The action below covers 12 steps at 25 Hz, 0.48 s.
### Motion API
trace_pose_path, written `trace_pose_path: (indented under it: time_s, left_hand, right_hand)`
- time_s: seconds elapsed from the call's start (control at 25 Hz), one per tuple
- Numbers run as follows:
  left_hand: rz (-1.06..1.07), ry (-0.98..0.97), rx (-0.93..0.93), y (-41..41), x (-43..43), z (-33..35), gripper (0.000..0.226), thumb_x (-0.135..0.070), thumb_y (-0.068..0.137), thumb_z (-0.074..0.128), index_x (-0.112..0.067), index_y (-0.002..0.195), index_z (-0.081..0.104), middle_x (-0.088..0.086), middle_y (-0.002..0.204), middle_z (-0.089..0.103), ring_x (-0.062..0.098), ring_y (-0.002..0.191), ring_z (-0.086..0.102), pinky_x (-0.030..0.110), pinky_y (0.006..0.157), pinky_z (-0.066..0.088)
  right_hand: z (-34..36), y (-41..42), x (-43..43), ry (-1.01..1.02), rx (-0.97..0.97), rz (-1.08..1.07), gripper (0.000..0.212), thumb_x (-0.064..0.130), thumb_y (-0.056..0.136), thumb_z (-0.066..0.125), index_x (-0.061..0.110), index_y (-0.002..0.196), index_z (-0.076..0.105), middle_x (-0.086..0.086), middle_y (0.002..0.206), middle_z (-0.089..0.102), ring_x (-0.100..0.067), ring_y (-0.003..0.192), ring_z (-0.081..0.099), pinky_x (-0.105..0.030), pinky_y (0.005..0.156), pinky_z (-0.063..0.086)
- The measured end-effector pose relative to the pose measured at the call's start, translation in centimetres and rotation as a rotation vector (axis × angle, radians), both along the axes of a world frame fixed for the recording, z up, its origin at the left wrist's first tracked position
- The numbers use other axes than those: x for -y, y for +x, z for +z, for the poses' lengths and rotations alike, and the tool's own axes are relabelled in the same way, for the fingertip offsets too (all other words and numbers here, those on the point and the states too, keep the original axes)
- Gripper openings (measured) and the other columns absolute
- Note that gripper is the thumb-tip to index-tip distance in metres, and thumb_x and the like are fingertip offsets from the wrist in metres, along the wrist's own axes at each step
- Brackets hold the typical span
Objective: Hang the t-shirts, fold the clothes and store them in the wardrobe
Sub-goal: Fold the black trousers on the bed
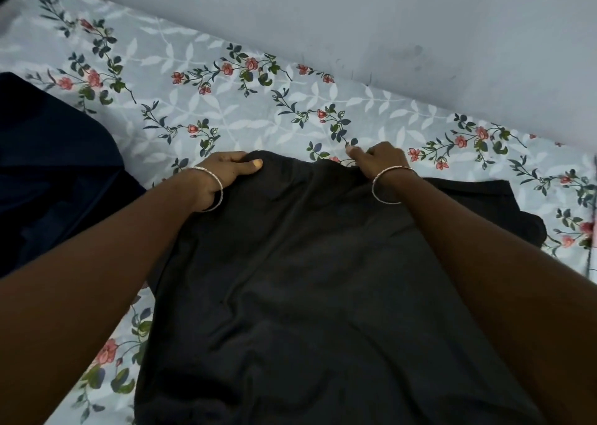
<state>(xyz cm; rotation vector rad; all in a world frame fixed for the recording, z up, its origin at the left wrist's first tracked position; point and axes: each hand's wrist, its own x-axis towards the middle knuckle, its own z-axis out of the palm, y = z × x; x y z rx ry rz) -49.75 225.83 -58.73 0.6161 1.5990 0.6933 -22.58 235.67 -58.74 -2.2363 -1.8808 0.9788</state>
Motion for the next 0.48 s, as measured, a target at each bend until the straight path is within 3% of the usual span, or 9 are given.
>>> trace_pose_path:
  time_s: [0.08, 0.16, 0.28, 0.36, 0.4, 0.48]
  left_hand:
    - [0.016, 0.151, 0.215, 0.5, 0.5, 0.1, 0.019, -0.006, 0.093, 0.062, -0.012, 0.110, 0.068, 0.006, 0.098, 0.075, 0.022, 0.093, 0.071, 0.027, 0.071, 0.060]
    - [-0.050, 0.232, 0.332, 0.6, 0.9, 0.0, 0.022, 0.006, 0.093, 0.054, -0.008, 0.107, 0.065, 0.009, 0.102, 0.073, 0.023, 0.095, 0.069, 0.030, 0.080, 0.059]
    - [-0.216, 0.265, 0.515, 1.0, 1.6, 0.6, 0.032, 0.018, 0.087, 0.045, -0.007, 0.087, 0.065, 0.008, 0.131, 0.065, 0.020, 0.121, 0.062, 0.031, 0.099, 0.052]
    - [-0.307, 0.255, 0.604, 1.3, 2.1, 1.3, 0.042, 0.022, 0.081, 0.042, -0.011, 0.073, 0.066, 0.008, 0.135, 0.062, 0.019, 0.125, 0.060, 0.027, 0.093, 0.055]
    - [-0.334, 0.235, 0.633, 1.2, 2.2, 1.3, 0.045, 0.023, 0.079, 0.041, -0.012, 0.066, 0.065, 0.008, 0.130, 0.066, 0.017, 0.117, 0.065, 0.025, 0.083, 0.057]
    - [-0.371, 0.203, 0.640, 0.7, 2.4, 1.2, 0.051, 0.027, 0.080, 0.037, -0.012, 0.060, 0.064, 0.006, 0.113, 0.073, 0.015, 0.096, 0.071, 0.023, 0.069, 0.056]
  right_hand:
    - [0.4, -0.4, 0.1, -0.226, -0.101, -0.063, 0.074, 0.075, 0.087, 0.047, 0.004, 0.092, 0.068, -0.012, 0.082, 0.062, -0.028, 0.069, 0.058, -0.030, 0.062, 0.040]
    - [0.7, -1.1, 0.4, -0.363, -0.153, -0.159, 0.074, 0.076, 0.085, 0.050, 0.004, 0.088, 0.065, -0.010, 0.071, 0.056, -0.021, 0.055, 0.048, -0.026, 0.054, 0.035]
    - [-0.1, -1.9, 0.2, -0.432, -0.218, -0.302, 0.049, 0.050, 0.083, 0.073, 0.006, 0.100, 0.060, -0.008, 0.088, 0.060, -0.019, 0.073, 0.057, -0.027, 0.061, 0.044]
    - [-0.2, -2.2, -0.3, -0.431, -0.326, -0.432, 0.027, 0.025, 0.085, 0.076, 0.004, 0.094, 0.061, -0.010, 0.092, 0.064, -0.018, 0.080, 0.063, -0.025, 0.066, 0.053]
    - [0.0, -2.4, -0.5, -0.437, -0.400, -0.492, 0.016, 0.013, 0.089, 0.071, 0.003, 0.084, 0.060, -0.010, 0.082, 0.063, -0.014, 0.070, 0.061, -0.019, 0.058, 0.051]
    - [0.6, -2.2, -1.2, -0.441, -0.495, -0.581, 0.027, 0.001, 0.095, 0.057, 0.005, 0.068, 0.054, -0.006, 0.058, 0.055, -0.012, 0.054, 0.051, -0.018, 0.045, 0.042]
